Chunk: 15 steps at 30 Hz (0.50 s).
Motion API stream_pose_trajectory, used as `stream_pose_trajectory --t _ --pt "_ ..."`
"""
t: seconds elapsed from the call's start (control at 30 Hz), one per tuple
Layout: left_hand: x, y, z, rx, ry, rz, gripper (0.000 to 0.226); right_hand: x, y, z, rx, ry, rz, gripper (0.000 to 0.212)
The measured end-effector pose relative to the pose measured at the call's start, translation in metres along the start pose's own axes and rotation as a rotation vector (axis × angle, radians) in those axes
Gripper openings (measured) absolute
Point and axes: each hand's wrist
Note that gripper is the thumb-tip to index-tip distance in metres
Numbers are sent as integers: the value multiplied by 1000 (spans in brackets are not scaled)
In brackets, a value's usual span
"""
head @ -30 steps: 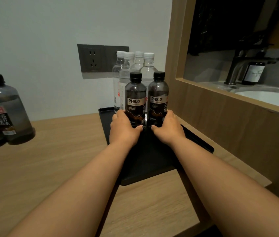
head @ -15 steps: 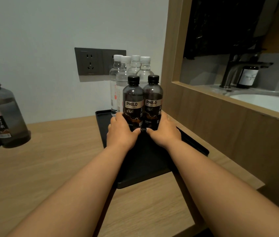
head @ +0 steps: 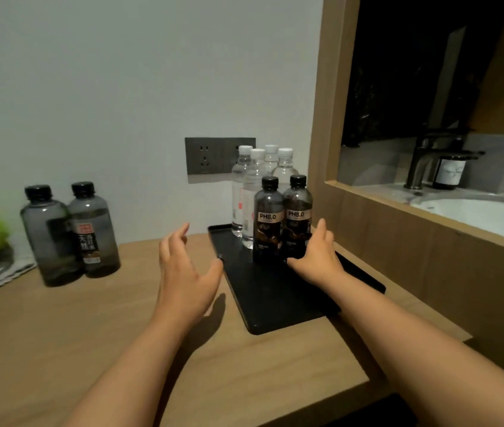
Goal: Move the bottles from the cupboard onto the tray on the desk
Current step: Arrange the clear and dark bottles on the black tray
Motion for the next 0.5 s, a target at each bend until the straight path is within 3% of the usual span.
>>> stream_pose_trajectory --t 0.17,0.33,0.5 --pt "27 44 4 -111 74 21 71 51 -14 -56 -262 137 -20 87" --pt "45 67 4 -256 136 137 67 104 -65 -119 -86 429 -37 70" --pt "77 106 4 -294 308 351 74 129 -102 -123 152 385 -7 74"
Point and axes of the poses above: each hand's wrist, its own z-axis towards the middle knuckle, its own y-axis out of the back of the hand, x = y × z, and after that the axes turned 10 degrees about y, right-handed
